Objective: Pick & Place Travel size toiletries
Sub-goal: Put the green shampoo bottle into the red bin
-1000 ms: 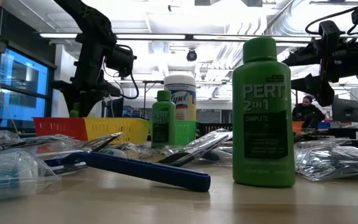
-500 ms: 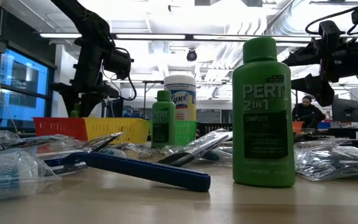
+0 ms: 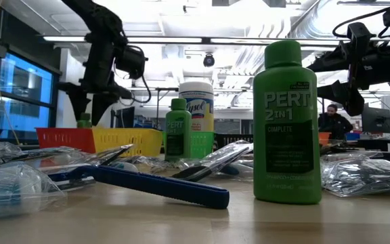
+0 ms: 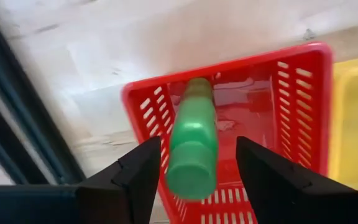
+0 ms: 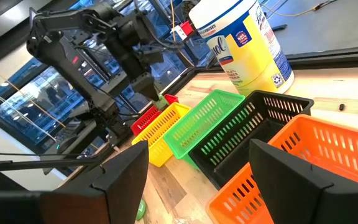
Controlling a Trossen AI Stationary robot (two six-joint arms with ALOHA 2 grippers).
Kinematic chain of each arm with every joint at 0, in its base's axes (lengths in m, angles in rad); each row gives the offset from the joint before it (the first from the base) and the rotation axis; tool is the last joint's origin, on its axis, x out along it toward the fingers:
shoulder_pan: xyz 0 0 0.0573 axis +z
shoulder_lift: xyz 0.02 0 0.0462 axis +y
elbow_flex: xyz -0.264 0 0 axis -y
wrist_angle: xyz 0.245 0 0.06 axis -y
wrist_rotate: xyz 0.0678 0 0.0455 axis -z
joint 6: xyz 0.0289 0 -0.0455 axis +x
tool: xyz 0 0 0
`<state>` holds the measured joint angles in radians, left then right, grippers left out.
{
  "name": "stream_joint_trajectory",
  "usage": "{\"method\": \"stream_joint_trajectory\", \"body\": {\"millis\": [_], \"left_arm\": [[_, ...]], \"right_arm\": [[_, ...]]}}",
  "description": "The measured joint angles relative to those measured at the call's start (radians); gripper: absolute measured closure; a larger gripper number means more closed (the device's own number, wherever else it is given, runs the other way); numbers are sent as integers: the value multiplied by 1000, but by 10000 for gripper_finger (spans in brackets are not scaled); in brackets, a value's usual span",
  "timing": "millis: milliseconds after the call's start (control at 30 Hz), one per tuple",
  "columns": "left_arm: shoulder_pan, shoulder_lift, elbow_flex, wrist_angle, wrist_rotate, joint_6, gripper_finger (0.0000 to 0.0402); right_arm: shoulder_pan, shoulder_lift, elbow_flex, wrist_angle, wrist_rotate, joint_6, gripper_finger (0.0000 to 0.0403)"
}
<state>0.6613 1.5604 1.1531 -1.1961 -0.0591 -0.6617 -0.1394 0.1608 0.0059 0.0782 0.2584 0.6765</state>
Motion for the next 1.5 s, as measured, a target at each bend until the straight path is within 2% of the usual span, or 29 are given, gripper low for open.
{"method": "stream_joint_trajectory", "body": {"millis": [333, 567, 700, 767, 900, 1100, 1300, 1500], "left_arm": [[-29, -135, 47, -71, 17, -73, 202], [-170, -247, 47, -52, 23, -192, 202], [-309, -287, 47, 27, 27, -251, 202], [-385, -284, 47, 97, 28, -205, 202], [-514, -265, 47, 242, -14, 15, 202], [-640, -233, 47, 472, -25, 317, 202], [-699, -162, 47, 658, 29, 527, 202], [-701, -55, 47, 727, 69, 588, 201]], "right_arm": [[0, 0, 0, 0, 0, 0, 137], [0, 0, 0, 0, 0, 0, 137], [0, 0, 0, 0, 0, 0, 137], [0, 0, 0, 0, 0, 0, 137], [0, 0, 0, 0, 0, 0, 137], [0, 0, 0, 0, 0, 0, 137], [0, 0, 0, 0, 0, 0, 137], [0, 0, 0, 0, 0, 0, 137]]}}
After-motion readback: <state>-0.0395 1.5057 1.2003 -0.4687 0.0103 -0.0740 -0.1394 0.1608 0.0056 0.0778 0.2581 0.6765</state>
